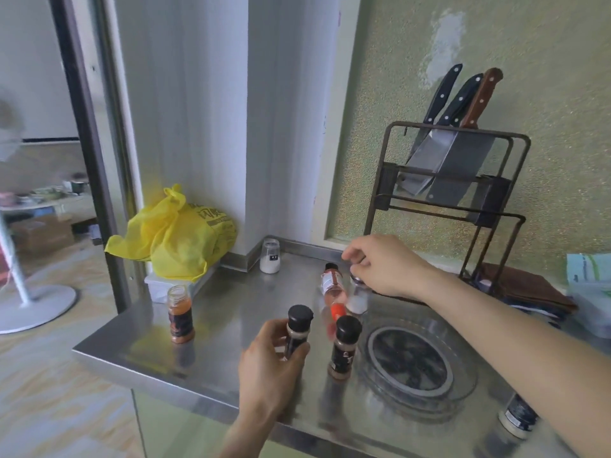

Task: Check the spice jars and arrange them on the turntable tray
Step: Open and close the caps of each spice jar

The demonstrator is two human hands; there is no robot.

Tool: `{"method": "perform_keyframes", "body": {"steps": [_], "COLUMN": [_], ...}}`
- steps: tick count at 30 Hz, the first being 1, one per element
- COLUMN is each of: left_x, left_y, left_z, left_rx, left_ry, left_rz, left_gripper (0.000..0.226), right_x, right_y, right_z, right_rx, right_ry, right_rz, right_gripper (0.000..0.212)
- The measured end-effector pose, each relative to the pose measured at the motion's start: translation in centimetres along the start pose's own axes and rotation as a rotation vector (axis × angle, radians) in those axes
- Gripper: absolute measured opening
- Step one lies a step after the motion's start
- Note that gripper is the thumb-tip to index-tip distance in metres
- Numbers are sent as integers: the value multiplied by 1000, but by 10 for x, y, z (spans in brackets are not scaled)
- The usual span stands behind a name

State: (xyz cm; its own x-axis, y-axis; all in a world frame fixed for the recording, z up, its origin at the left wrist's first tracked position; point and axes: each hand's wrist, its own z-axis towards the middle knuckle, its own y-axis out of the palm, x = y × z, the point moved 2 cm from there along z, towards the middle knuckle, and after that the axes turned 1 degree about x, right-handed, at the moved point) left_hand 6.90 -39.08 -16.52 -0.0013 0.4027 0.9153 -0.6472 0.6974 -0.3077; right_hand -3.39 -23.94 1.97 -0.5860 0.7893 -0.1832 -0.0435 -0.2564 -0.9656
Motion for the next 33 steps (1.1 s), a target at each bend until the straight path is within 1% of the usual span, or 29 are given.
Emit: {"method": "perform_keyframes", "body": {"steps": [4, 6, 7, 8, 9, 11, 13, 16, 19, 21, 24, 28, 30, 33], "left_x": [-4, -2, 0, 1, 3, 6, 5, 1, -7, -13, -17, -20, -19, -9], "left_y": [1, -5, -12, -19, -27, -42, -51, -56, -49, -42, -37, -38, -44, -64], "left_z": [8, 11, 15, 20, 26, 39, 51, 64, 75, 81, 86, 85, 82, 73], "left_rx": [-48, -35, -7, 26, 56, 105, 157, 192, 162, 149, 138, 144, 193, 313], "left_ry": [38, 72, 87, 95, 100, 100, 116, 166, 232, 259, 273, 319, 367, 464], "left_rz": [90, 122, 101, 62, 18, -23, 9, 150, 333, 380, 383, 434, 493, 583], "left_gripper": [37, 55, 65, 70, 71, 62, 54, 50, 39, 37, 36, 35, 32, 31], "right_x": [4, 4, 6, 8, 10, 17, 22, 26, 29, 31, 29, 18, 4, -26], "right_y": [17, 32, 43, 56, 70, 100, 123, 144, 154, 161, 167, 165, 156, 133], "right_z": [68, 103, 120, 137, 152, 179, 197, 213, 223, 228, 228, 226, 224, 214], "right_rx": [-32, -57, -73, -96, -121, -173, -245, -352, -415, -439, -403, -238, -146, -44], "right_ry": [57, 75, 86, 102, 112, 127, 144, 181, 191, 200, 199, 110, 44, -43], "right_rz": [-15, -28, -45, -70, -105, -205, -334, -467, -517, -541, -584, -561, -488, -315], "right_gripper": [29, 29, 28, 28, 28, 29, 32, 40, 38, 36, 35, 39, 39, 34]}}
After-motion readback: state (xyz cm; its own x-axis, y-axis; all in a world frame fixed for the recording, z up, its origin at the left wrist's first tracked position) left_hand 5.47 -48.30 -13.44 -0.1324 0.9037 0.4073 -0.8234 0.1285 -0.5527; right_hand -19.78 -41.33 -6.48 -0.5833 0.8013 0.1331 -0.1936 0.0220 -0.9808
